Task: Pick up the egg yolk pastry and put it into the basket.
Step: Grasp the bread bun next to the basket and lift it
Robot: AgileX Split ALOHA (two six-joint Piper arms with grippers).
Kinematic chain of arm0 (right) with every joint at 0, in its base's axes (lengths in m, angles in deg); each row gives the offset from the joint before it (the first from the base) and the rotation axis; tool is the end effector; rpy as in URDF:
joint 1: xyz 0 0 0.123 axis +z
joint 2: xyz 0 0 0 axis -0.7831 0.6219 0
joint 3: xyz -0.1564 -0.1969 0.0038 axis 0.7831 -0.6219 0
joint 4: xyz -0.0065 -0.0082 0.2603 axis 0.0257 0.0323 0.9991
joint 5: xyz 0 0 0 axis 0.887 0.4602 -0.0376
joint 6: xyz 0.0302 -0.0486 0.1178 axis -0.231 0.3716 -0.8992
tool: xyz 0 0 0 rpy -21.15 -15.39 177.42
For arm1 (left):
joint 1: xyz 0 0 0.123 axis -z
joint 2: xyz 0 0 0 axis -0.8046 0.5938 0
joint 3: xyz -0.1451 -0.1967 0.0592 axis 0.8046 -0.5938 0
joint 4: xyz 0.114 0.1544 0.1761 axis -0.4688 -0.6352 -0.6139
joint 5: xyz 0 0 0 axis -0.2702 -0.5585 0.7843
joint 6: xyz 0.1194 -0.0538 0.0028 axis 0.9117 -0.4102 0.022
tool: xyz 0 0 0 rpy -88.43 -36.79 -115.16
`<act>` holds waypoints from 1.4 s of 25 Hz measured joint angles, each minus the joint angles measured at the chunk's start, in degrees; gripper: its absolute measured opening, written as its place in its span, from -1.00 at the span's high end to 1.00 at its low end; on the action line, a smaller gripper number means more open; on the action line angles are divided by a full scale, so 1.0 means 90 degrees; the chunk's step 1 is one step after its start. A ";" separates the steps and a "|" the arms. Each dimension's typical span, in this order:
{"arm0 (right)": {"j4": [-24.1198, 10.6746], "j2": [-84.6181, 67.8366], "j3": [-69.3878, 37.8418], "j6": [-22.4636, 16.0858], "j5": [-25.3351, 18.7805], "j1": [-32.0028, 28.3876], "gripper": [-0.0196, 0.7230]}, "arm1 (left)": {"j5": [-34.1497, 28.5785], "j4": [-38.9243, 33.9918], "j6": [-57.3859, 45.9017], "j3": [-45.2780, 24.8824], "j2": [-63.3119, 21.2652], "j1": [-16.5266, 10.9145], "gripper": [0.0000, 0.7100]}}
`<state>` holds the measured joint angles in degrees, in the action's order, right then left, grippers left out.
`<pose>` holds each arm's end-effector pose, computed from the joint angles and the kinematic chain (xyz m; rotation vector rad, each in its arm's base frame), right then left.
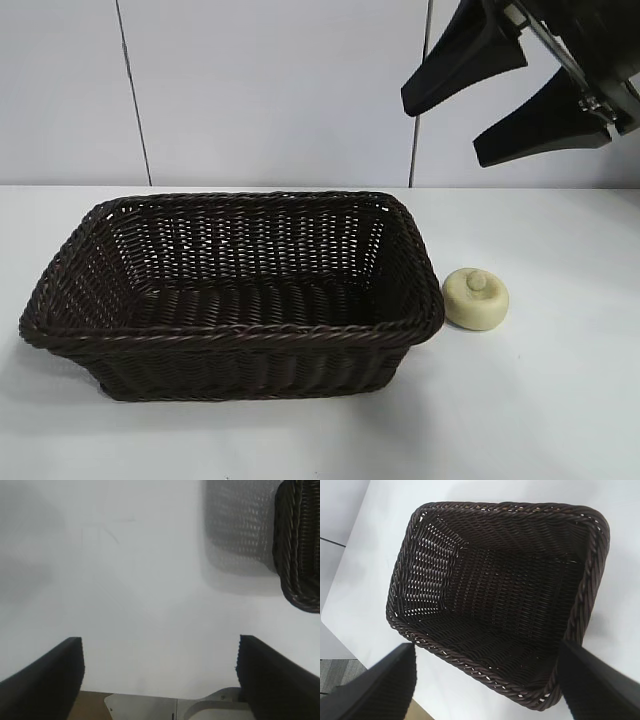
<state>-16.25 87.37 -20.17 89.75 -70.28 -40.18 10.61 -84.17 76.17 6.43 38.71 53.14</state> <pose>0.2934 0.1291 0.2187 -0.3066 2.4415 0.8295 0.1611 0.0027 0.2513 0.0165 2.6775 0.0255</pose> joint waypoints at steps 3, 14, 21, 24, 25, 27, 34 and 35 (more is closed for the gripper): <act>0.0000 0.0000 0.0000 0.0000 -0.0025 0.0000 -0.56 | 0.0274 0.0027 -0.0015 -0.0674 -0.0735 0.0000 -0.70; -0.0007 0.0000 0.0000 0.0000 -0.0062 0.0000 -0.56 | 0.0604 0.0042 -0.0036 -0.1811 -0.1921 0.0000 -0.70; -0.0007 0.0000 0.0000 0.0000 -0.0062 0.0000 -0.56 | 0.0624 0.0042 -0.0039 -0.1811 -0.2606 0.0000 -0.70; -0.0007 0.0000 0.0000 0.0000 -0.0062 0.0000 -0.56 | 0.0618 0.0042 -0.0039 -0.1811 -0.3550 0.0000 -0.70; -0.0007 0.0000 0.0000 0.0000 -0.0062 0.0000 -0.56 | 0.0611 0.0042 -0.0039 -0.1811 -0.3834 0.0000 -0.70; -0.0007 0.0000 0.0000 0.0000 -0.0062 0.0000 -0.56 | 0.0573 0.0042 -0.0039 -0.1811 -0.4487 0.0000 -0.70; -0.0033 0.0000 0.0000 0.0000 -0.0062 0.0000 -0.56 | 0.0473 0.0026 -0.0044 -0.1805 -0.4912 0.0000 -0.70; -0.0045 0.0000 0.0000 0.0000 -0.0062 0.0000 -0.56 | 0.0473 0.0021 -0.0052 -0.1805 -0.4907 0.0000 -0.70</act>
<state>-16.65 87.37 -20.17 89.75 -70.84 -40.18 14.86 -83.98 75.70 -9.82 -5.45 53.14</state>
